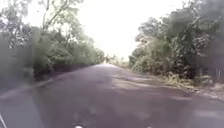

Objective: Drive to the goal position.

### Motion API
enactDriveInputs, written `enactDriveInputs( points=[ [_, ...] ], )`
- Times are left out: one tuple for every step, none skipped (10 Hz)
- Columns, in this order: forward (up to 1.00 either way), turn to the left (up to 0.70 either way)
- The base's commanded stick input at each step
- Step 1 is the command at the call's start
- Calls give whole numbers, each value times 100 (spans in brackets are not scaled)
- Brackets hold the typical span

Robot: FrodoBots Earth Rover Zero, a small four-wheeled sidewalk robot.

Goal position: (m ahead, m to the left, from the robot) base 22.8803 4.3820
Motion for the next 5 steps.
enactDriveInputs(
  points=[
    [100,0],
    [100,0],
    [100,0],
    [100,0],
    [100,0]
  ],
)
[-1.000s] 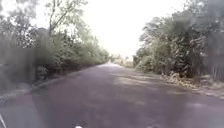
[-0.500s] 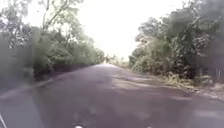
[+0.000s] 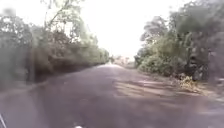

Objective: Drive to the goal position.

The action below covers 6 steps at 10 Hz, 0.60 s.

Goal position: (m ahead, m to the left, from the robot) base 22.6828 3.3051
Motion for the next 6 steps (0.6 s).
enactDriveInputs(
  points=[
    [100,0],
    [100,0],
    [100,0],
    [100,0],
    [100,0],
    [100,0]
  ],
)
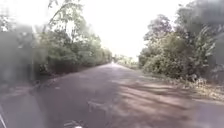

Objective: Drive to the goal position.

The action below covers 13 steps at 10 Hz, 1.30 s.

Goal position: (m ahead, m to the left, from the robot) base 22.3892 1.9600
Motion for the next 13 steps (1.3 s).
enactDriveInputs(
  points=[
    [100,0],
    [100,0],
    [100,0],
    [100,0],
    [100,0],
    [100,0],
    [100,0],
    [100,0],
    [100,0],
    [100,0],
    [100,0],
    [100,-35],
    [100,-40]
  ],
)
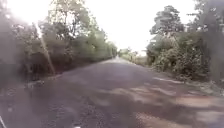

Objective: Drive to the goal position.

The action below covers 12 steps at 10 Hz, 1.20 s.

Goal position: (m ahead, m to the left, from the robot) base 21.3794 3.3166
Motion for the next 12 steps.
enactDriveInputs(
  points=[
    [100,-40],
    [100,-40],
    [100,-40],
    [100,-40],
    [100,-40],
    [100,-40],
    [100,-40],
    [100,-37],
    [100,-6],
    [100,0],
    [100,0],
    [100,0]
  ],
)
